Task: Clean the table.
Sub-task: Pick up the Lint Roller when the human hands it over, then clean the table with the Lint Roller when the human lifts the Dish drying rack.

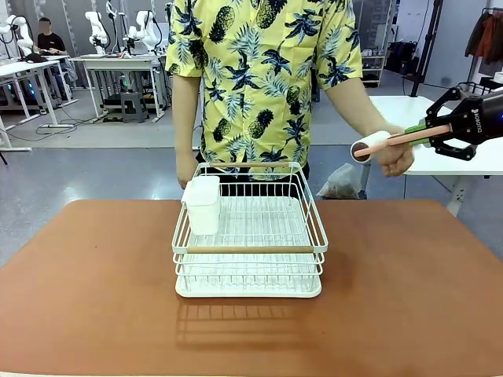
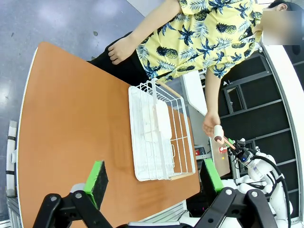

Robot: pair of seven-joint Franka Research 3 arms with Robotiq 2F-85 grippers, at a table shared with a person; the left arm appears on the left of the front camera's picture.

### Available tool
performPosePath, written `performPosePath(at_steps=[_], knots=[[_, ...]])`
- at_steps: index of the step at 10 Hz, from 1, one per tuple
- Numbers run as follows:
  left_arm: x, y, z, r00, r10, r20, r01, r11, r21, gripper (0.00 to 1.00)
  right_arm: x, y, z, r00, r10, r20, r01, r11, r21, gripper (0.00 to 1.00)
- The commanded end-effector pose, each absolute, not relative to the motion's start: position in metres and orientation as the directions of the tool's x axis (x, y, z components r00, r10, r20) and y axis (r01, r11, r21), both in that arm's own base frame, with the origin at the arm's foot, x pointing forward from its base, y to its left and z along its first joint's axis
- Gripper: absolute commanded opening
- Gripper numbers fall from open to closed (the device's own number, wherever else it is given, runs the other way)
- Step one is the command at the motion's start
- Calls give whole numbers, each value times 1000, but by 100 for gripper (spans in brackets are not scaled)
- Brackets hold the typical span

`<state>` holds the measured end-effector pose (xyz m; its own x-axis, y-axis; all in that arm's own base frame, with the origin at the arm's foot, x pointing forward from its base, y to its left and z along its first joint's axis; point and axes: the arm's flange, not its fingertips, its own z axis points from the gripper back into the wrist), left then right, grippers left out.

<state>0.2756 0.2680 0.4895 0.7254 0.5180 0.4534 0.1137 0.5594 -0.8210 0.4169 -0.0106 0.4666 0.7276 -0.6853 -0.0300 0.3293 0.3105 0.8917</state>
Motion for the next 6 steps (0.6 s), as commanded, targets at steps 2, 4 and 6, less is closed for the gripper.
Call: performPosePath(at_steps=[2, 4, 6], knots=[[273, 270, 490, 720, 515, 465, 128, 560, -818, 100, 417, -10, 467, 729, -684, -32, 329, 309, 893, 0], [273, 270, 490, 720, 515, 465, 128, 560, -818, 100, 417, -10, 467, 729, -684, -32, 329, 309, 893, 0], [273, 270, 490, 720, 515, 465, 128, 560, -818, 100, 417, -10, 467, 729, -684, -32, 329, 309, 893, 0]])
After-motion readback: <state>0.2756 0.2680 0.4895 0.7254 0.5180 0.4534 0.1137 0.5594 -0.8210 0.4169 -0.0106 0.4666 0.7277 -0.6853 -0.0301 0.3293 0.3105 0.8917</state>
